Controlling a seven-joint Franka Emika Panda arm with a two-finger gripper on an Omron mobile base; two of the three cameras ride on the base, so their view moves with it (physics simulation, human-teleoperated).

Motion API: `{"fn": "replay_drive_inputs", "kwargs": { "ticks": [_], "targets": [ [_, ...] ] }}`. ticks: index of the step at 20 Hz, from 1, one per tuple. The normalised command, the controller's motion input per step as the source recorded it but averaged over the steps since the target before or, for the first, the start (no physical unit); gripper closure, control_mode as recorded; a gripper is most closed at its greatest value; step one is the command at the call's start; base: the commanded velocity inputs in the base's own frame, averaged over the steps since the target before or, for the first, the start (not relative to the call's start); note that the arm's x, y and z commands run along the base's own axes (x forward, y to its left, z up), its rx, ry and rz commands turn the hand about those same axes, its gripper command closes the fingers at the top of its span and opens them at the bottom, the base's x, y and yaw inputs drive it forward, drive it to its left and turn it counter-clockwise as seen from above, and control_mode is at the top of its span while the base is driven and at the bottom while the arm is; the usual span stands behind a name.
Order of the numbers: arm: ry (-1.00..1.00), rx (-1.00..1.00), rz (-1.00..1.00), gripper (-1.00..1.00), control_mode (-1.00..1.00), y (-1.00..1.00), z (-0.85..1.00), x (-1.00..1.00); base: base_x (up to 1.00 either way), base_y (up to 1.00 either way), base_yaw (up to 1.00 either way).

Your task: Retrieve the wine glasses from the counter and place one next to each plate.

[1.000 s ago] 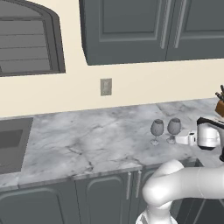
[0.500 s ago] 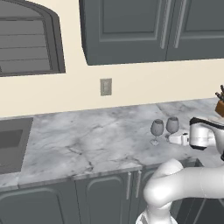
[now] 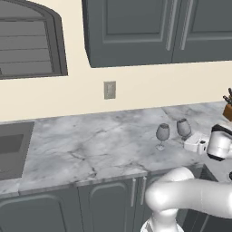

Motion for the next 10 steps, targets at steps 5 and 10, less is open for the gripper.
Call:
{"fn": "replay_drive_inputs", "kwargs": {
  "ticks": [5,10],
  "targets": [
    [-0.02,0.0,-0.2,1.0,-1.0,0.01,1.0,-0.48,0.0,0.0,0.0],
    [-0.17,0.0,-0.13,1.0,-1.0,0.31,1.0,-0.59,0.0,0.0,0.0]
  ]
}}
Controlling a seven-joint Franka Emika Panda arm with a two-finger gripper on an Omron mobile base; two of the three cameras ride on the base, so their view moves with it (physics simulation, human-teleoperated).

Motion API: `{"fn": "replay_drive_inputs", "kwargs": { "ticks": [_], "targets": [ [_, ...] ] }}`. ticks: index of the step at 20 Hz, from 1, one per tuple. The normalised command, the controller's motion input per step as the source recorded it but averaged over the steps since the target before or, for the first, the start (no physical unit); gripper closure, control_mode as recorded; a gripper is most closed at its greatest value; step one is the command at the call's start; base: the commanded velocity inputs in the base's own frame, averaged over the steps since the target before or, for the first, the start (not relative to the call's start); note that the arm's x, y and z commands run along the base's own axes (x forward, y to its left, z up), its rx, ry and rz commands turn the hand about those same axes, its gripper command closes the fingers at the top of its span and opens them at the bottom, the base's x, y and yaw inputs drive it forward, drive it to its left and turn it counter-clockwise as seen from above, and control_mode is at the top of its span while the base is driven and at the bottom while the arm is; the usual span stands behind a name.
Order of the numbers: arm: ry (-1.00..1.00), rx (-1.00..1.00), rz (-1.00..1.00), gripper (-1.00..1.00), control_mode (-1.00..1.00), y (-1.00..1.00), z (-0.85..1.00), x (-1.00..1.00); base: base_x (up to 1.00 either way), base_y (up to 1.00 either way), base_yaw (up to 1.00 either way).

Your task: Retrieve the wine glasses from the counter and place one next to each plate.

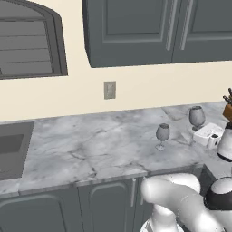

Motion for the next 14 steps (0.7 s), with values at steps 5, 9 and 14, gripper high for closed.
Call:
{"fn": "replay_drive_inputs", "kwargs": {
  "ticks": [5,9,14],
  "targets": [
    [-0.45,0.01,-0.02,1.0,-1.0,0.58,0.91,-0.44,0.0,0.0,0.0],
    [-0.41,0.22,0.0,1.0,-1.0,0.45,0.09,-0.21,0.0,0.0,0.0],
    [-0.24,0.31,0.04,1.0,-1.0,-0.03,0.31,-0.18,0.0,0.0,0.0]
  ]
}}
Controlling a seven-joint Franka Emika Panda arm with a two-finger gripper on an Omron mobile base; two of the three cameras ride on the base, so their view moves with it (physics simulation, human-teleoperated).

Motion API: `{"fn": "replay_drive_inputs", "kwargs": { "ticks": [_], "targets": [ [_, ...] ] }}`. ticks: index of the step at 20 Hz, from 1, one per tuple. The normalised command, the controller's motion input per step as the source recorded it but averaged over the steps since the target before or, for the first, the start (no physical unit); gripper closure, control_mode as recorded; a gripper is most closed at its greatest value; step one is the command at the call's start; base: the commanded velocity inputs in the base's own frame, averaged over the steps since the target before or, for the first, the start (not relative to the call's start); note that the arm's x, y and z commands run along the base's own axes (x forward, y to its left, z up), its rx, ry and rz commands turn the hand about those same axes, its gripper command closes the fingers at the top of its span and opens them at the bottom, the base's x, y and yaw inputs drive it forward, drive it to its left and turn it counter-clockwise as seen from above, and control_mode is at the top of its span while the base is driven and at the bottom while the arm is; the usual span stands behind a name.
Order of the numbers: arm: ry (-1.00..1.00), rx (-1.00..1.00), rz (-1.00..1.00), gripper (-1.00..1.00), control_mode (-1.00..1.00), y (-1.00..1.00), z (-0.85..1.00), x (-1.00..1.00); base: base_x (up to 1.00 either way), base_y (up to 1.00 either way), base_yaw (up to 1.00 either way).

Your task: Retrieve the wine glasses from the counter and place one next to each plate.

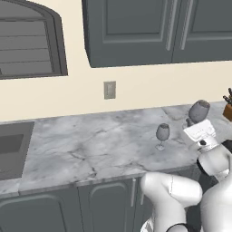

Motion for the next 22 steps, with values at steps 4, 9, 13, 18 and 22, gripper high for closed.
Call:
{"fn": "replay_drive_inputs", "kwargs": {
  "ticks": [4,9,13,18,22],
  "targets": [
    [0.19,-0.32,0.67,1.0,-1.0,-0.06,0.78,-0.23,0.0,0.0,0.0],
    [0.01,0.04,0.95,1.0,-1.0,-0.07,0.0,-0.27,0.0,0.0,0.0],
    [-0.06,0.03,0.94,1.0,-1.0,-0.11,0.0,0.0,0.0,0.0,0.0],
    [-0.22,-0.02,0.6,1.0,-1.0,0.26,-0.17,0.05,0.0,0.0,0.0],
    [-0.36,0.0,-0.02,1.0,-1.0,0.49,0.09,-0.29,0.0,0.0,0.0]
  ]
}}
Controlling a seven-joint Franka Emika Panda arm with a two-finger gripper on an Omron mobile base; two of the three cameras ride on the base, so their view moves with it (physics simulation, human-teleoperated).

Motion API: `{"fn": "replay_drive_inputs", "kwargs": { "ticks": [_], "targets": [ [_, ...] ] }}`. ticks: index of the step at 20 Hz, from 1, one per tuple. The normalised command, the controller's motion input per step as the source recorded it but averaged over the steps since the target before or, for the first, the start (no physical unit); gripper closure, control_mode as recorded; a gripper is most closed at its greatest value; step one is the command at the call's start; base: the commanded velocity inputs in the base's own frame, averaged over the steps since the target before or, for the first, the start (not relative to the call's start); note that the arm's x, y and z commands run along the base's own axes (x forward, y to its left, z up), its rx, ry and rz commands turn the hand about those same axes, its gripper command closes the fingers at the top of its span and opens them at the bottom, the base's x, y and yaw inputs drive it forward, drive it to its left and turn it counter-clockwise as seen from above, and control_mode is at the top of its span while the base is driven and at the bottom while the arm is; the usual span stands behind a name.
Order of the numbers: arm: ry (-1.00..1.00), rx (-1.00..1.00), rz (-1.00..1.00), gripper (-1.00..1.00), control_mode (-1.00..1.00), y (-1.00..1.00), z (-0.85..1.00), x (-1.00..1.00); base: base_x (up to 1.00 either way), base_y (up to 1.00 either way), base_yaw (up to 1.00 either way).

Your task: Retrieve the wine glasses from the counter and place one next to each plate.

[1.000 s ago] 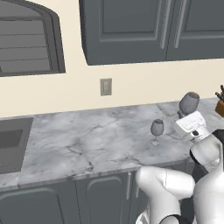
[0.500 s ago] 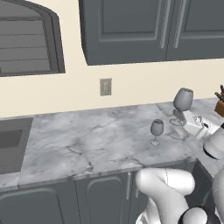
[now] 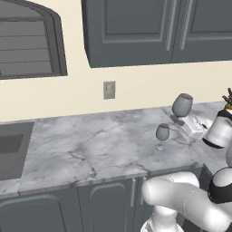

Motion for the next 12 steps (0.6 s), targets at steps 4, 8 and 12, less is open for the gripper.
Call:
{"fn": "replay_drive_inputs", "kwargs": {
  "ticks": [4,8,12],
  "targets": [
    [-0.06,0.05,-0.03,1.0,-1.0,0.4,0.25,-0.28,0.0,0.0,0.0],
    [0.05,0.08,0.02,1.0,-1.0,0.18,0.54,-0.36,0.0,0.0,0.0],
    [0.0,0.0,0.0,1.0,-1.0,0.28,0.43,-0.69,0.0,0.0,0.0]
  ]
}}
